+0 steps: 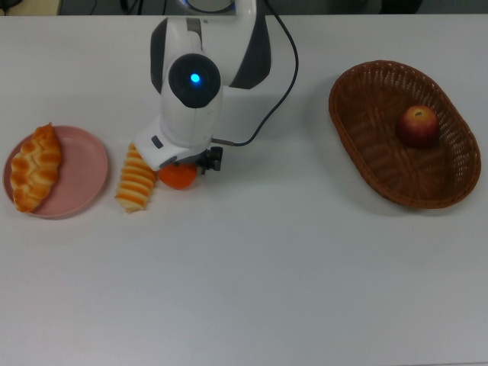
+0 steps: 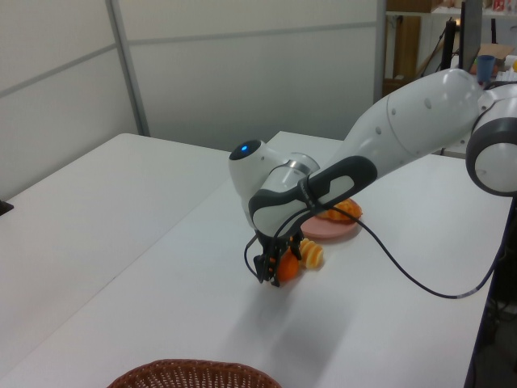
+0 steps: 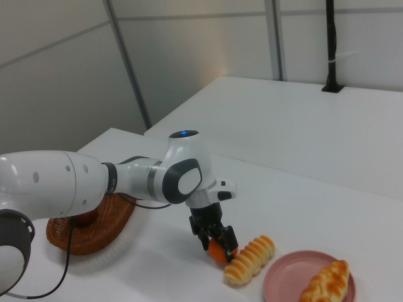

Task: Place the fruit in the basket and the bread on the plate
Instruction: 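Carry the tangerine into the wicker basket and release it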

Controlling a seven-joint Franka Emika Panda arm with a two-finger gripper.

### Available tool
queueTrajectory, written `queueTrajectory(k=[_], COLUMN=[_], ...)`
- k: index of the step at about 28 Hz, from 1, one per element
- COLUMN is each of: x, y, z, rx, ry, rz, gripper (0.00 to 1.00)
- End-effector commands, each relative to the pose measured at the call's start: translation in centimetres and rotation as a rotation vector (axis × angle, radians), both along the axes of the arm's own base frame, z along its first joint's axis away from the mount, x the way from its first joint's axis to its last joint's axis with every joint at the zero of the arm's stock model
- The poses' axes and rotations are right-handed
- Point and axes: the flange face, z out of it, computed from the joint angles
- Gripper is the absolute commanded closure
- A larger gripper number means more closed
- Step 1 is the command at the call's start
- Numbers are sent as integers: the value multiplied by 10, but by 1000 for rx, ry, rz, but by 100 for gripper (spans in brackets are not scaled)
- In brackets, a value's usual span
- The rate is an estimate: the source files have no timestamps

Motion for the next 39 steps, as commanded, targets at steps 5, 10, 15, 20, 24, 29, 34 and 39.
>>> queueTrajectory(k=[5,10,15,20,24,29,34,39], x=[3,7,4,-14,-27,-52,-72,-89], y=[4,4,15,86,135,210,258,298], z=[8,31,64,86,92,90,89,93], rx=[-11,-6,12,18,37,47,41,46], ry=[-44,-79,-114,-53,-42,-51,-70,-84], rz=[-9,-11,-8,55,71,85,113,144], gripper=[100,100,100,100,100,100,100,100])
